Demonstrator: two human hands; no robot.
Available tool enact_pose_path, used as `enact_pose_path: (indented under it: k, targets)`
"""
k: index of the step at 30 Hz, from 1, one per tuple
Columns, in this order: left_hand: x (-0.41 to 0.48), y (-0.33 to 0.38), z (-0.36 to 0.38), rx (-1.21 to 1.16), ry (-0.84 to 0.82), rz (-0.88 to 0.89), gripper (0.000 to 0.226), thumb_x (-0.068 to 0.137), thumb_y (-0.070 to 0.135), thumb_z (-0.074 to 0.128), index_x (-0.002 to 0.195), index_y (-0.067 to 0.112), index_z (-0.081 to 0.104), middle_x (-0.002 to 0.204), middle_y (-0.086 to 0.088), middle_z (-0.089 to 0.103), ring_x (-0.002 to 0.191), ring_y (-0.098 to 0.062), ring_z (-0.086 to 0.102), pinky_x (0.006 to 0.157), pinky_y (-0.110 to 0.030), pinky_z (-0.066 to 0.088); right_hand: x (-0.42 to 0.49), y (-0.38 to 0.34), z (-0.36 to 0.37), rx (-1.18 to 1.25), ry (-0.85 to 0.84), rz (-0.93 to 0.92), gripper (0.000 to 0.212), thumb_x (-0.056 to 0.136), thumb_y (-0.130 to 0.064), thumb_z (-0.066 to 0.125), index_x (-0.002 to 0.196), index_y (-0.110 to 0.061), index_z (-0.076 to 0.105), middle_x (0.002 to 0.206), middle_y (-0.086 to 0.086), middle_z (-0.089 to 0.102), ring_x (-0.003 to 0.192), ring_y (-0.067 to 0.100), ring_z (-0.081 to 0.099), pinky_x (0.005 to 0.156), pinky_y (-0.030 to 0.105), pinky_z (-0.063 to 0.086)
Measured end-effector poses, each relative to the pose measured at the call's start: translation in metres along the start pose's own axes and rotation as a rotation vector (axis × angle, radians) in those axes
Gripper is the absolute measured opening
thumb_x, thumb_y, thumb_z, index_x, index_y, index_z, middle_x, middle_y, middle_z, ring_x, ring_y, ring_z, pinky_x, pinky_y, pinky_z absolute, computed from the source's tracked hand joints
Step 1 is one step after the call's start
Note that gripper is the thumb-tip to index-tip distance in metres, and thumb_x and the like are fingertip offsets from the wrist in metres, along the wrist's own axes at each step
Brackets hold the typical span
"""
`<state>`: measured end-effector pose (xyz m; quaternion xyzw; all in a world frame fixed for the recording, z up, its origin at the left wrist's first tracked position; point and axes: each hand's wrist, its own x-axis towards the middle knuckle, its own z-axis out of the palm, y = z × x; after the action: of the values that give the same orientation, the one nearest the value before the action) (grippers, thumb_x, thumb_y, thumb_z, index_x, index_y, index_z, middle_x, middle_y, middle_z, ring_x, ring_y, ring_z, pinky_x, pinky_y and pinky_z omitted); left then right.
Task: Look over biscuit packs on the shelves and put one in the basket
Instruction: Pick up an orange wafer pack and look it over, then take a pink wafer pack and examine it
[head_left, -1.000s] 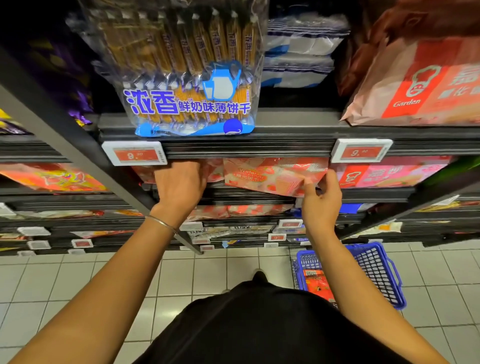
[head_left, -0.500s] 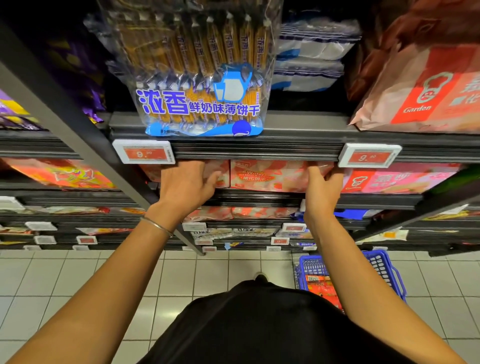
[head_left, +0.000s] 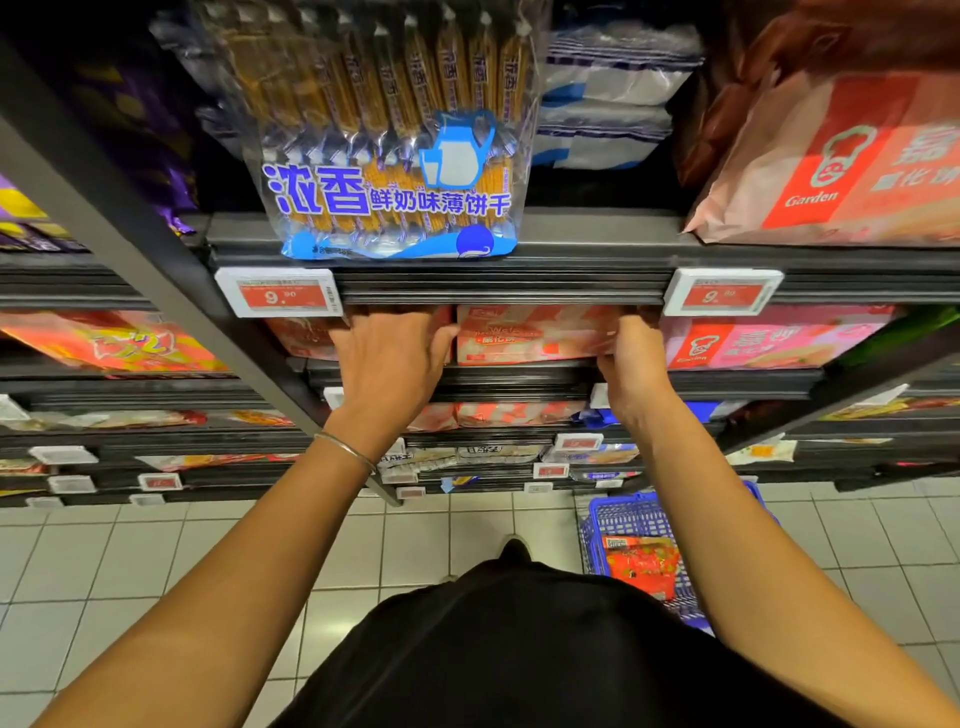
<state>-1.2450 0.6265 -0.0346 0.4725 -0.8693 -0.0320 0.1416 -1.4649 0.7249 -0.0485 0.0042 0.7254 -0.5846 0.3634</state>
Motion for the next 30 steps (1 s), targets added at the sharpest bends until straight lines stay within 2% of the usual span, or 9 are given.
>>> enact_pose_path:
  k: [2, 4, 8, 11, 17, 21, 26, 28, 30]
  targets:
    - [-0.001, 0.004, 0.0, 0.012, 0.021, -0.026, 0.054, 0.101, 0.062, 0.052, 0.072, 0.017, 0.059, 0.069, -0.011, 0.059, 0.07, -0.034, 0.057, 0.072, -0.042, 0.043, -0.003, 0.003, -0.003, 0.008, -0.041, -0.012, 0.042, 0.1, -0.02, 0.045, 0.136, -0.005, 0.057, 0.134, 0.017, 0.065, 0.117, 0.029, 0.062, 0.1, 0.043, 0.051]
    - [-0.002, 0.01, 0.0, 0.026, 0.067, -0.058, 0.056, 0.098, 0.061, 0.059, 0.068, 0.014, 0.063, 0.062, -0.011, 0.055, 0.065, -0.032, 0.052, 0.07, -0.041, 0.033, -0.013, 0.009, -0.008, 0.033, -0.086, -0.033, 0.04, 0.103, -0.026, 0.046, 0.138, -0.009, 0.058, 0.129, 0.01, 0.068, 0.115, 0.026, 0.065, 0.09, 0.039, 0.054]
    - [0.003, 0.018, 0.006, -0.015, 0.035, -0.14, 0.045, 0.096, 0.048, 0.067, 0.075, 0.009, 0.07, 0.072, -0.019, 0.067, 0.077, -0.041, 0.064, 0.078, -0.047, 0.04, -0.029, 0.022, -0.023, 0.007, -0.156, -0.015, 0.018, 0.11, -0.047, 0.041, 0.113, -0.04, 0.057, 0.111, -0.025, 0.063, 0.102, -0.005, 0.059, 0.073, 0.023, 0.041]
    - [0.005, 0.019, 0.012, -0.012, 0.021, -0.183, 0.043, 0.098, 0.047, 0.062, 0.074, 0.011, 0.068, 0.073, -0.015, 0.064, 0.08, -0.037, 0.062, 0.083, -0.047, 0.043, -0.031, 0.027, -0.033, -0.04, -0.184, -0.015, 0.019, 0.11, -0.051, 0.038, 0.116, -0.041, 0.052, 0.122, -0.024, 0.059, 0.113, -0.002, 0.054, 0.08, 0.028, 0.041]
    - [0.003, 0.026, 0.008, 0.065, 0.054, -0.217, 0.036, 0.096, 0.04, 0.064, 0.072, 0.013, 0.067, 0.073, -0.012, 0.055, 0.087, -0.039, 0.06, 0.084, -0.049, 0.042, -0.027, 0.021, -0.033, -0.087, -0.168, -0.089, 0.04, 0.111, -0.044, 0.042, 0.142, -0.021, 0.051, 0.11, -0.02, 0.06, 0.1, -0.001, 0.06, 0.073, 0.026, 0.052]
    - [0.003, 0.034, 0.007, 0.099, 0.05, -0.265, 0.035, 0.095, 0.034, 0.063, 0.074, 0.008, 0.069, 0.074, -0.017, 0.056, 0.091, -0.042, 0.058, 0.087, -0.051, 0.041, -0.02, 0.021, -0.037, -0.116, -0.225, -0.123, 0.036, 0.109, -0.044, 0.046, 0.139, -0.025, 0.052, 0.116, -0.018, 0.058, 0.119, 0.013, 0.059, 0.091, 0.036, 0.053]
    - [-0.001, 0.054, 0.014, 0.108, 0.057, -0.363, 0.043, 0.094, 0.032, 0.049, 0.089, -0.006, 0.068, 0.102, -0.04, 0.062, 0.11, -0.055, 0.053, 0.106, -0.061, 0.038, -0.003, 0.021, -0.078, -0.179, -0.303, -0.12, 0.039, 0.106, -0.037, 0.057, 0.142, -0.024, 0.057, 0.141, -0.005, 0.062, 0.129, 0.016, 0.059, 0.098, 0.041, 0.055]
    - [-0.008, 0.072, 0.021, 0.01, 0.099, -0.429, 0.047, 0.096, 0.032, 0.054, 0.111, -0.012, 0.06, 0.138, -0.054, 0.041, 0.139, -0.065, 0.033, 0.121, -0.068, 0.019, 0.006, 0.021, -0.105, -0.154, -0.3, -0.106, 0.02, 0.103, -0.032, 0.063, 0.122, -0.029, 0.069, 0.132, -0.003, 0.07, 0.121, 0.017, 0.067, 0.092, 0.035, 0.055]
    - [-0.019, 0.096, 0.029, -0.136, 0.197, -0.481, 0.06, 0.094, 0.031, 0.06, 0.133, -0.012, 0.047, 0.155, -0.052, 0.018, 0.15, -0.063, 0.014, 0.126, -0.065, 0.008, 0.015, 0.022, -0.136, -0.101, -0.269, -0.102, 0.009, 0.101, -0.027, 0.066, 0.103, -0.03, 0.074, 0.116, -0.005, 0.077, 0.111, 0.018, 0.073, 0.087, 0.034, 0.055]
